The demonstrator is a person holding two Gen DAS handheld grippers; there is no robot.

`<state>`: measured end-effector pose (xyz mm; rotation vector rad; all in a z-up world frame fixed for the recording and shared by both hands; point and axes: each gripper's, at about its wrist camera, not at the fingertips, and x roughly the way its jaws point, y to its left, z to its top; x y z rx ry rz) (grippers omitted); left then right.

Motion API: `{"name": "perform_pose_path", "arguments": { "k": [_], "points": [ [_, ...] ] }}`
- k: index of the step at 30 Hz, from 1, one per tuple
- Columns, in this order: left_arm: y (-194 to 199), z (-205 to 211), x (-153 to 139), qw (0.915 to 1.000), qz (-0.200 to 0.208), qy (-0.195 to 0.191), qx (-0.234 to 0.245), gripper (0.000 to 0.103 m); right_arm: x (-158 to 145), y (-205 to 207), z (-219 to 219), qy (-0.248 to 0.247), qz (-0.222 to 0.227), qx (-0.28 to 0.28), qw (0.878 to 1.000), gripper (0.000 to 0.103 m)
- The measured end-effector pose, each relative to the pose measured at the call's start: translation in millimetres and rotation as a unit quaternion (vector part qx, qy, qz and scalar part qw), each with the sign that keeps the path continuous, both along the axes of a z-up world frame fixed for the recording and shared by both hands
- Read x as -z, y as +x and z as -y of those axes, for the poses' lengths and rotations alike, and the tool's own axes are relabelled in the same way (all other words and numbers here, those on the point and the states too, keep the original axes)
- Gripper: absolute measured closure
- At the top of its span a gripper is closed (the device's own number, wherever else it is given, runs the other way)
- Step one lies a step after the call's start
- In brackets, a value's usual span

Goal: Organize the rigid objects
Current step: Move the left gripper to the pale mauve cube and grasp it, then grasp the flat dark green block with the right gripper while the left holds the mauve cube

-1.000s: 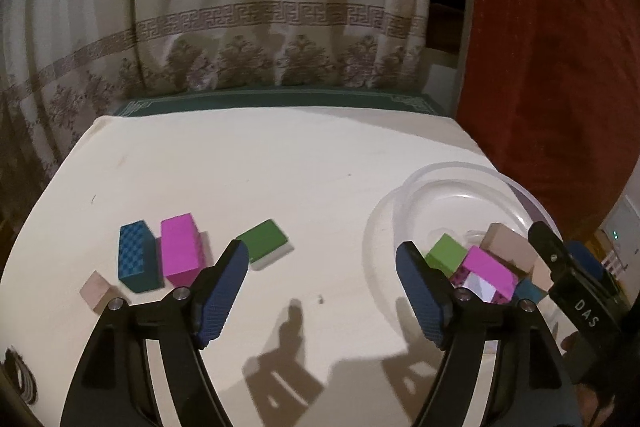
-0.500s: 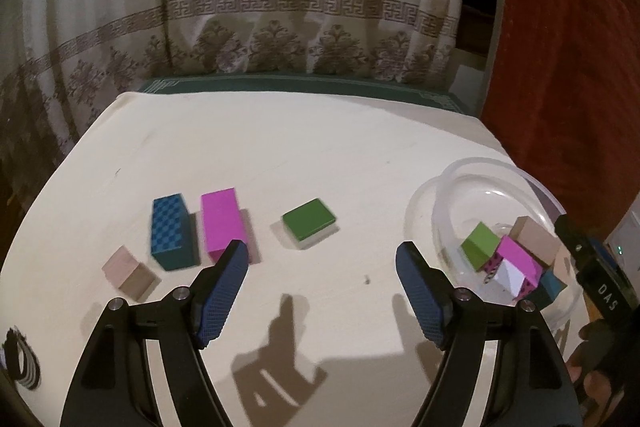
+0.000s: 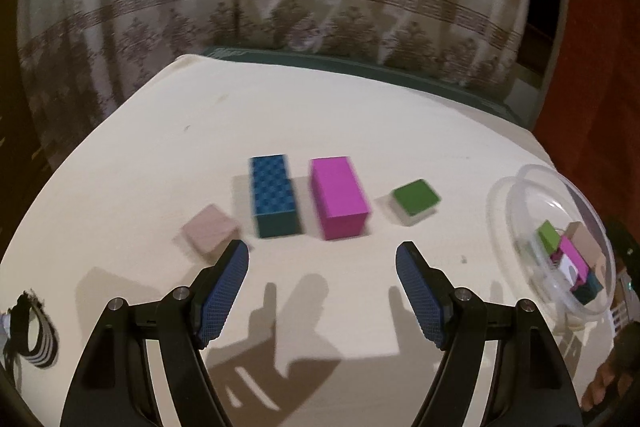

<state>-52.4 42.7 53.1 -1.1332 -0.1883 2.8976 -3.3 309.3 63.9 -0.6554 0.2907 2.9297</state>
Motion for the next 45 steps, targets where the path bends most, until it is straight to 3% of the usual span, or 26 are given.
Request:
{"name": "perform_pose_path", "arguments": {
  "k": [14,20,23,28,29,45],
  "points": [
    [-10,60,22,0.9978,0.014,0.004,-0.065,0.026,4,-11,50,0.001,0.027,-0.085,0.996,0.003],
    [-16,65,27,0.9977,0.017,0.009,-0.065,0.027,8,-13,71,0.012,0.038,-0.115,0.993,0.003],
    [-19,62,27,0.998,0.014,0.005,-0.062,0.031,9,-16,78,0.014,0.045,-0.128,0.991,0.003],
    [-26,64,35,0.9979,0.027,0.013,-0.058,0.057,13,-24,87,0.012,0.064,-0.147,0.987,0.003],
    [-26,65,36,0.998,0.026,0.019,-0.055,0.059,13,-26,88,0.012,0.067,-0.148,0.987,0.003],
    [-7,74,27,0.996,-0.034,0.034,-0.076,0.059,22,-69,140,0.093,0.086,-0.183,0.975,0.006]
  ]
}}
